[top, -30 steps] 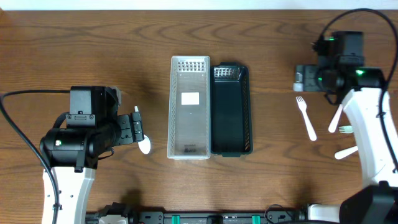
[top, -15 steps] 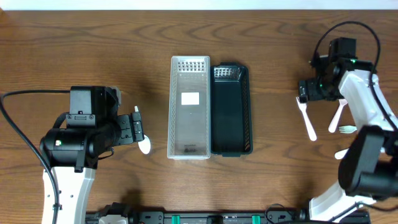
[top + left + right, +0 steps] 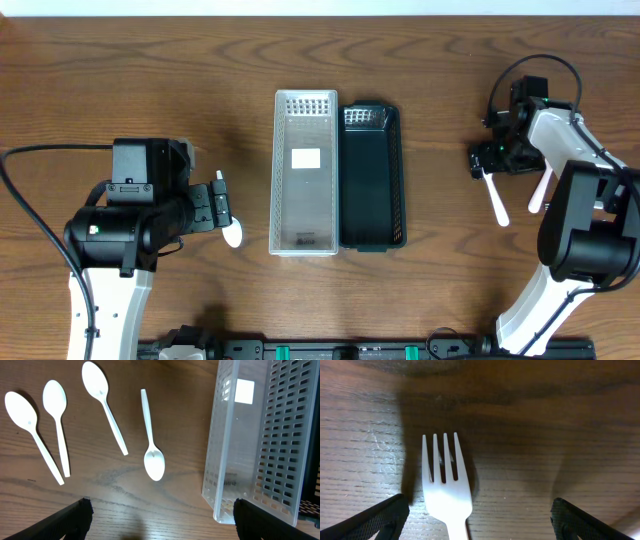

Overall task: Pack container
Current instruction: 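Move the right gripper to the white fork and grasp it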

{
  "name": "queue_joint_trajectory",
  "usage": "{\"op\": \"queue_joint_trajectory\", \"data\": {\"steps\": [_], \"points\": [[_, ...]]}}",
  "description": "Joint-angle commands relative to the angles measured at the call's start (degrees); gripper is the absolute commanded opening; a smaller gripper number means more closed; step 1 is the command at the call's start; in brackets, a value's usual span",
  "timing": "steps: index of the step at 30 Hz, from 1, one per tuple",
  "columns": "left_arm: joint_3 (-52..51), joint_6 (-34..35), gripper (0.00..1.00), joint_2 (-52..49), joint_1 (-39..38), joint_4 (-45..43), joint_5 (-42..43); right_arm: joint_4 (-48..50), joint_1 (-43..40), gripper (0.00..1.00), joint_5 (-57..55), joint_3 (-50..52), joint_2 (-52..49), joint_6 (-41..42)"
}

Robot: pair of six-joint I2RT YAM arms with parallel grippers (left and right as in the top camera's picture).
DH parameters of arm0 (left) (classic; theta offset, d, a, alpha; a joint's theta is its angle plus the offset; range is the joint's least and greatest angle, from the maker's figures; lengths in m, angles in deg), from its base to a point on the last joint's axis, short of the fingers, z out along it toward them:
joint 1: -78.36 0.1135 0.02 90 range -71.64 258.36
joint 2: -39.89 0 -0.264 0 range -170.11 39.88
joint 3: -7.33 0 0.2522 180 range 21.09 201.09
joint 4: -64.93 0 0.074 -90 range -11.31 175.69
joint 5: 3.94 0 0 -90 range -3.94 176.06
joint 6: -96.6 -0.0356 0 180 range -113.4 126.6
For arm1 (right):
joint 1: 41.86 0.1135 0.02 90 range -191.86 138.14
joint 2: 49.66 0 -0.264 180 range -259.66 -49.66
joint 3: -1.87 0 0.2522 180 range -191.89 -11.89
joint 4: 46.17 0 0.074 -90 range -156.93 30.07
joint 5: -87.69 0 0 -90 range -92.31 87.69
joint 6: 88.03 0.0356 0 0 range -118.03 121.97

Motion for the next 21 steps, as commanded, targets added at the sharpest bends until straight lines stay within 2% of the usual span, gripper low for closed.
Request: {"op": "queue_joint_trajectory", "data": {"steps": [1, 7, 10, 12, 15, 18, 21], "points": [[1.01, -0.15, 0.92, -0.02, 0.31, 0.07, -0.09, 0.28, -0.02, 0.93, 0.46, -0.13, -0.61, -0.74], [1.01, -0.15, 0.92, -0.02, 0.31, 0.07, -0.09, 0.13, 0.17, 0.82, 2.03, -0.13, -0.61, -0.74], [1.01, -0.15, 0.92, -0.02, 0.31, 0.07, -0.09, 0.17, 0.17, 0.8, 2.03, -0.11, -0.61, -0.74], [1.01, -0.15, 0.92, -0.02, 0.31, 0.07, -0.09, 0.17, 0.17, 0.76, 2.01, -0.11, -0.61, -0.74], [1.01, -0.15, 0.92, -0.02, 0.31, 0.09, -0.09, 0.31, 0.17, 0.62, 1.99, -0.09, -0.61, -0.74], [1.01, -0.15, 0.92, -0.02, 0.31, 0.09, -0.09, 0.42, 0.17, 0.56, 2.01, -0.02, -0.61, -0.72], [1.01, -0.15, 0.92, -0.02, 0.31, 0.09, -0.09, 0.55, 0.17, 0.54, 1.99, 0.07, -0.61, -0.72]]}}
